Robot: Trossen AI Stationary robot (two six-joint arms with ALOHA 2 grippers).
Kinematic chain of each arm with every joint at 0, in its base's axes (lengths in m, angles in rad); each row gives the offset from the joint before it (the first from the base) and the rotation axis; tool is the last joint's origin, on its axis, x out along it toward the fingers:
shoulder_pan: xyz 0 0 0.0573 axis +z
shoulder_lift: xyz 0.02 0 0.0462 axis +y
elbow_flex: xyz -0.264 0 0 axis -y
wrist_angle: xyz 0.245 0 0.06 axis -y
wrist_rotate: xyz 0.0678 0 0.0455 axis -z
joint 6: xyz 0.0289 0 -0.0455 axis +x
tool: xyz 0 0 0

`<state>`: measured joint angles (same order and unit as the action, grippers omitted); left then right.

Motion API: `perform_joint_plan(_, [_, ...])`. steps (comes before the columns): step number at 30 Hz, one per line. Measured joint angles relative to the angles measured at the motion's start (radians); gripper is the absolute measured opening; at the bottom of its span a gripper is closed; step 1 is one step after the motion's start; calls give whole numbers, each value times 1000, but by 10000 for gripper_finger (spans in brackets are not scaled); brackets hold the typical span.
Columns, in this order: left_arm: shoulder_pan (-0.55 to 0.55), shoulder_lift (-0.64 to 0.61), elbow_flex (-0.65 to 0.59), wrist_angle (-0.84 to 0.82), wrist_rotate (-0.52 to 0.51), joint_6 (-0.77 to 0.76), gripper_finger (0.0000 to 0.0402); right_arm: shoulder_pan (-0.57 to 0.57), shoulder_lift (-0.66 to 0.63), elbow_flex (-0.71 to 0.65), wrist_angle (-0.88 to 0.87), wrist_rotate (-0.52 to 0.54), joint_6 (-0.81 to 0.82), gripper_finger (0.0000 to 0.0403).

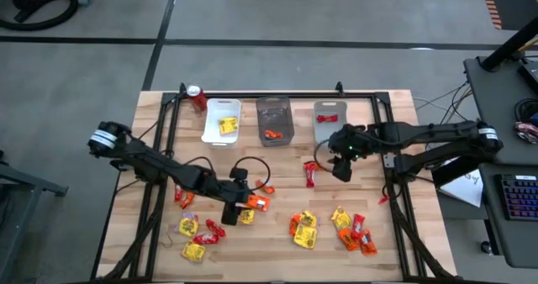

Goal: Sort candy
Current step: Put the orange chocolate into the black bin

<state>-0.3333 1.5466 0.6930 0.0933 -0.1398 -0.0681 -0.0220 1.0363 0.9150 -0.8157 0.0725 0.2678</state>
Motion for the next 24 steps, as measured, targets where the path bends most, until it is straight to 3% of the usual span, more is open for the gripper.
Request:
perform_joint_plan(15, [-6, 164, 0, 93, 10, -66, 177, 40, 12, -3, 50, 9, 25, 160])
perform_joint_plan(19, [-6, 166, 0, 88, -19, -74, 142, 40, 13, -3, 54, 9, 28, 157])
perform_joint_plan(24, [-6, 164, 1, 83, -23, -74, 66, 40, 14, -3, 74, 9, 28, 158])
